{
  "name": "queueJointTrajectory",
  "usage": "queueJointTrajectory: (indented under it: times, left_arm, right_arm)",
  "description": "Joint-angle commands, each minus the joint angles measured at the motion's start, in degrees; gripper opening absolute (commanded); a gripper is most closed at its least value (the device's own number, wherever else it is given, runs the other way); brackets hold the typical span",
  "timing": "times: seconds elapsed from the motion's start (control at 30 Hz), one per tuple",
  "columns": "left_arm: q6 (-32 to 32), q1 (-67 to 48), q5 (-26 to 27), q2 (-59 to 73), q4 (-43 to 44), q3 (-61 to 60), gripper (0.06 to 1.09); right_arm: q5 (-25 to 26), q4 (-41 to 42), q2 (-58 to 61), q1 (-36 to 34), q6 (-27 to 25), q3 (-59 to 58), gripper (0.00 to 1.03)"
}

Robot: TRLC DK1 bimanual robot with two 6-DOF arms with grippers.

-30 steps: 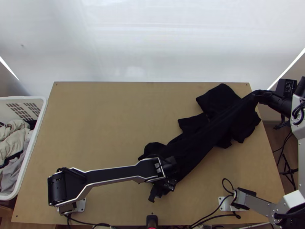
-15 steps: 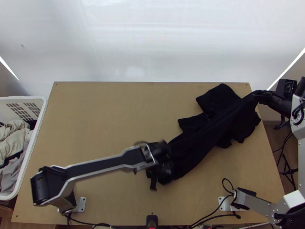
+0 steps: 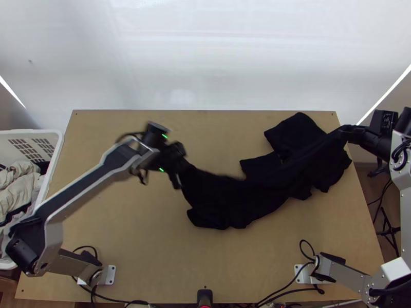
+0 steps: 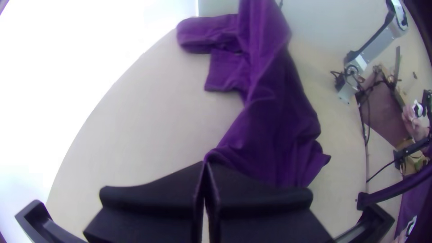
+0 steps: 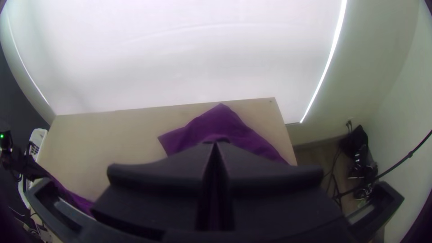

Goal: Fold the t-shirt

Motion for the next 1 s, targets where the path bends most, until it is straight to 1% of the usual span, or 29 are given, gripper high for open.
queueJointTrajectory:
  times: [0.0,0.1,0.33,0.37,0.4,0.47,0.67,0.77,0.8,0.93,0.97]
  left_arm:
    - [1.97,10.83,1.33,-0.48,-1.05,-1.49,0.09]
    - [2.05,10.31,1.5,0.76,-0.7,-3.51,0.09]
    - [0.12,5.3,1.5,3.48,5.19,-9.49,0.1]
    - [-0.23,4.68,1.5,4.62,5.19,-9.66,0.2]
    - [-0.49,4.16,1.5,5.41,5.19,-9.84,0.43]
    - [-1.37,3.63,1.5,6.73,5.1,-9.84,1.04]
    - [-2.96,3.36,1.5,6.73,3.34,-8.78,1.04]
    - [-2.52,4.07,1.5,6.73,-1.41,-7.46,1.04]
    - [-1.37,4.16,1.59,6.82,-4.04,-6.76,1.04]
    - [0.47,3.63,5.28,8.14,-14.59,-3.77,1.04]
    - [0.12,3.54,6.07,8.23,-15.91,-3.42,1.04]
  right_arm:
    - [0.09,0.05,-1.04,-0.14,-0.34,-1.96,0.03]
    - [0.09,0.05,-1.65,-0.23,-0.51,-2.58,0.03]
    - [0.0,-0.21,-3.06,-0.05,-1.22,-4.87,0.03]
    - [0.0,-0.21,-3.32,0.04,-1.39,-5.3,0.03]
    - [0.0,-0.21,-3.59,0.13,-1.66,-5.74,0.03]
    - [0.0,-0.56,-3.85,0.21,-2.1,-6.45,0.03]
    - [0.0,-1.97,-4.64,0.3,-3.33,-6.62,0.03]
    - [0.09,-2.67,-4.73,0.57,-3.42,-6.53,0.03]
    - [0.0,-3.02,-4.82,0.65,-3.42,-6.53,0.03]
    - [0.09,-3.82,-4.9,0.74,-3.42,-6.8,0.03]
    - [0.09,-3.99,-4.9,0.74,-3.42,-6.97,0.03]
